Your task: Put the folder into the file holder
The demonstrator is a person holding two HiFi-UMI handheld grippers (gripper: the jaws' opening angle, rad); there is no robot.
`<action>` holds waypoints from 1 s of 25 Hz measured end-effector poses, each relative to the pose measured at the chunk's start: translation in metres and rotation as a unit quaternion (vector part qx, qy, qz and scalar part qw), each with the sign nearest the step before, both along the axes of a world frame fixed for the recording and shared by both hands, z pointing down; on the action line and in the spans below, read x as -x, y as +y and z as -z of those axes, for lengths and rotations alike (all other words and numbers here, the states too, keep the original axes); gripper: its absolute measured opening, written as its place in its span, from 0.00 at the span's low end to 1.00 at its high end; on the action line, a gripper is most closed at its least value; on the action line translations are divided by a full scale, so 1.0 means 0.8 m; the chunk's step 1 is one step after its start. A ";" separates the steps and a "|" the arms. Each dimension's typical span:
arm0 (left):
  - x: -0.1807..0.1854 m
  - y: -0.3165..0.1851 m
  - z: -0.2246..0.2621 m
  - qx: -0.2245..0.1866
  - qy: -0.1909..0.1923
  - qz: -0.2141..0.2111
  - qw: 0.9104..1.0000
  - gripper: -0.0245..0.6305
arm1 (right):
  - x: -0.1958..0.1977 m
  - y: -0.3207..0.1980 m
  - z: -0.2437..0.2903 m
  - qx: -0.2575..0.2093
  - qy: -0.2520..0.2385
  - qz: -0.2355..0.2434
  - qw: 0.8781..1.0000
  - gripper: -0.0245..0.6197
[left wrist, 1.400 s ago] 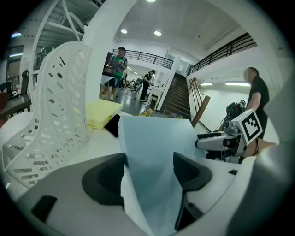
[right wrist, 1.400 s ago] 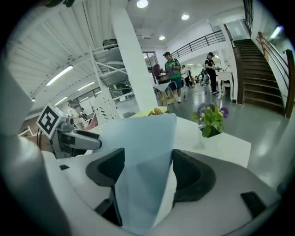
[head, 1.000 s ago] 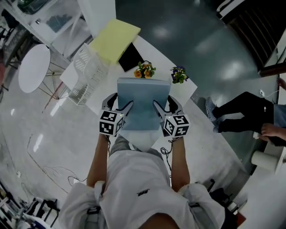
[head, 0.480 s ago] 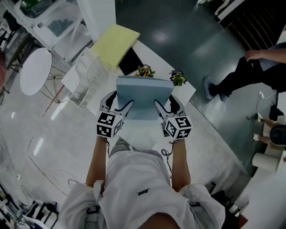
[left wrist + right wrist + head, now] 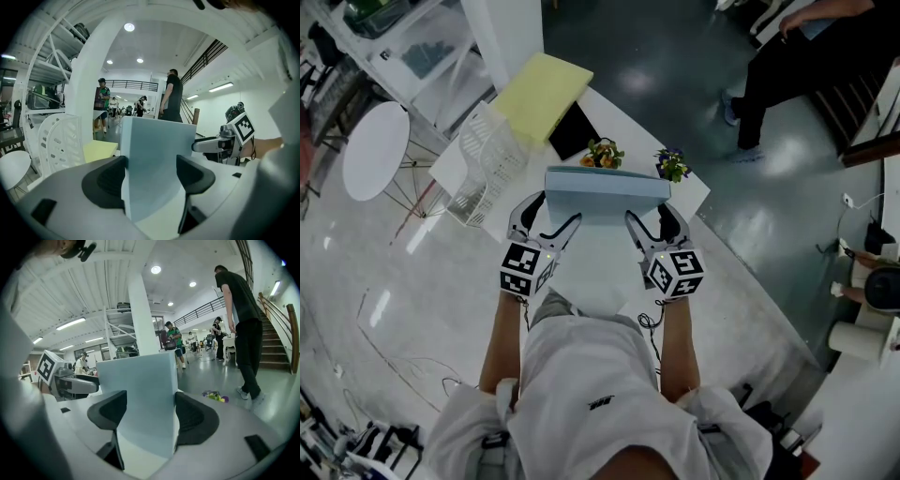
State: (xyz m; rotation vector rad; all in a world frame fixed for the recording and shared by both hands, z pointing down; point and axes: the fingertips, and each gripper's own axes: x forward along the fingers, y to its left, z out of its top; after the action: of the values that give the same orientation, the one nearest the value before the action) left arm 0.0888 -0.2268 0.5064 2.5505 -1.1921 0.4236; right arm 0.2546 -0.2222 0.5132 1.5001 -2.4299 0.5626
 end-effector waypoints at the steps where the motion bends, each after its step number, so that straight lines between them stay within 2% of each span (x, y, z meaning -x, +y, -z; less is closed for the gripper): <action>1: -0.001 0.002 0.000 -0.002 0.001 -0.003 1.000 0.56 | -0.001 0.002 0.000 -0.002 -0.001 -0.001 1.000 0.55; 6: 0.001 0.011 -0.006 -0.009 0.006 -0.011 1.000 0.57 | -0.001 0.009 0.001 -0.009 0.004 -0.005 1.000 0.53; 12: 0.006 0.020 -0.009 -0.024 -0.004 -0.032 0.999 0.56 | -0.009 0.014 -0.001 -0.012 0.011 -0.023 1.000 0.45; 25: 0.011 0.018 -0.008 -0.032 -0.010 -0.085 0.996 0.56 | -0.008 0.011 -0.003 -0.015 0.033 -0.047 0.998 0.43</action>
State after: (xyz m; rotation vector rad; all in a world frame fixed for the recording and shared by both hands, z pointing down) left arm 0.0798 -0.2127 0.5126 2.7207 -1.0142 0.4558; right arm 0.2608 -0.2135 0.5159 1.6257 -2.3378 0.4885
